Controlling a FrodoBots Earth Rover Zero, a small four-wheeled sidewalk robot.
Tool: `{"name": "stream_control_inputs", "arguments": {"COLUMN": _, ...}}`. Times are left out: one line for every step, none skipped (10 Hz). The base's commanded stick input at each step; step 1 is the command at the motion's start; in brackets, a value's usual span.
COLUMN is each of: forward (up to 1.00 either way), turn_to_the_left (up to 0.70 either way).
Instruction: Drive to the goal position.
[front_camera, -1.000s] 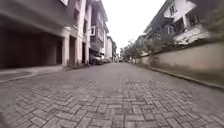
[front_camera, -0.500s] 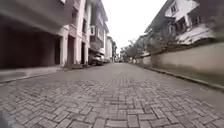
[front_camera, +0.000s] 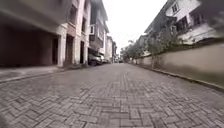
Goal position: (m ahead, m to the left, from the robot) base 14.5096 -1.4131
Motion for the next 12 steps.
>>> {"name": "stream_control_inputs", "arguments": {"forward": 0.7, "turn_to_the_left": 0.0}}
{"name": "stream_control_inputs", "arguments": {"forward": 0.7, "turn_to_the_left": 0.0}}
{"name": "stream_control_inputs", "arguments": {"forward": 0.7, "turn_to_the_left": 0.0}}
{"name": "stream_control_inputs", "arguments": {"forward": 0.7, "turn_to_the_left": 0.0}}
{"name": "stream_control_inputs", "arguments": {"forward": 0.7, "turn_to_the_left": 0.0}}
{"name": "stream_control_inputs", "arguments": {"forward": 0.7, "turn_to_the_left": 0.0}}
{"name": "stream_control_inputs", "arguments": {"forward": 0.7, "turn_to_the_left": 0.0}}
{"name": "stream_control_inputs", "arguments": {"forward": 0.7, "turn_to_the_left": 0.0}}
{"name": "stream_control_inputs", "arguments": {"forward": 0.7, "turn_to_the_left": 0.0}}
{"name": "stream_control_inputs", "arguments": {"forward": 0.7, "turn_to_the_left": 0.0}}
{"name": "stream_control_inputs", "arguments": {"forward": 0.7, "turn_to_the_left": 0.0}}
{"name": "stream_control_inputs", "arguments": {"forward": 0.7, "turn_to_the_left": 0.0}}
